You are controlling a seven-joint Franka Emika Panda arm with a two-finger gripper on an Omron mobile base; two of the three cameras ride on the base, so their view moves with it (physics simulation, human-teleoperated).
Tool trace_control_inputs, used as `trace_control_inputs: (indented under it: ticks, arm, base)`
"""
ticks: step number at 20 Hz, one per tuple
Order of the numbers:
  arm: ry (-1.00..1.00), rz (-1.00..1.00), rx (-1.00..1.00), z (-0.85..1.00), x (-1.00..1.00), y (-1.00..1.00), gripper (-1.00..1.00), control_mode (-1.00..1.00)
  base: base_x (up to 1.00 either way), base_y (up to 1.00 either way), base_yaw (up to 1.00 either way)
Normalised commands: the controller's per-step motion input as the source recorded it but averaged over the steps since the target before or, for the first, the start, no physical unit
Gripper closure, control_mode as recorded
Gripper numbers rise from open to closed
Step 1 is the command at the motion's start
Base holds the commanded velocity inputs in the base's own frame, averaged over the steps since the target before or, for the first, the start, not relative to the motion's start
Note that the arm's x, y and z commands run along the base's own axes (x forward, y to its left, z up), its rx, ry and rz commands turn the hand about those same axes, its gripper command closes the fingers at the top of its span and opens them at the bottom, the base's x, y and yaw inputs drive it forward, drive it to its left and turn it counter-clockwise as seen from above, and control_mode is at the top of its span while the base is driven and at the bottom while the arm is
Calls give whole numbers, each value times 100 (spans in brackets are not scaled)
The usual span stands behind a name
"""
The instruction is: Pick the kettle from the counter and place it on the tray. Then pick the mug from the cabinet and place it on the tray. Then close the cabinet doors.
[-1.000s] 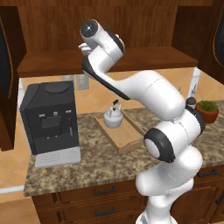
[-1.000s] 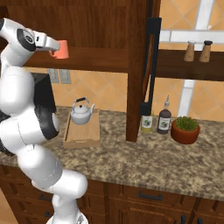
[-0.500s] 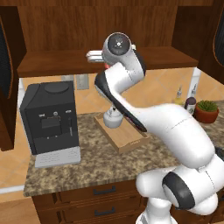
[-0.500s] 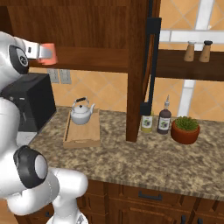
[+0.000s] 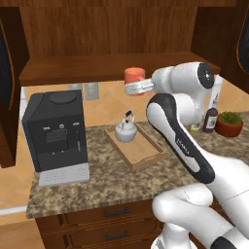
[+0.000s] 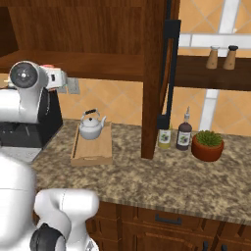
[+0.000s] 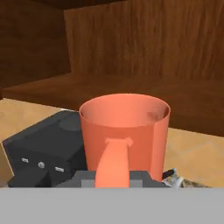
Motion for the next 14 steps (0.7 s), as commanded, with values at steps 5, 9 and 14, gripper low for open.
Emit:
trace_control_inputs:
  ticks: [5, 9, 14]
  arm:
    - [9, 64, 0, -55, -43, -51, 100, -100]
    - [12, 43, -23, -74, -18, -39, 100, -100]
    - [15, 18, -12, -75, 19, -11, 100, -100]
  base:
    - [0, 0, 0]
    - [0, 0, 0]
    - [0, 0, 0]
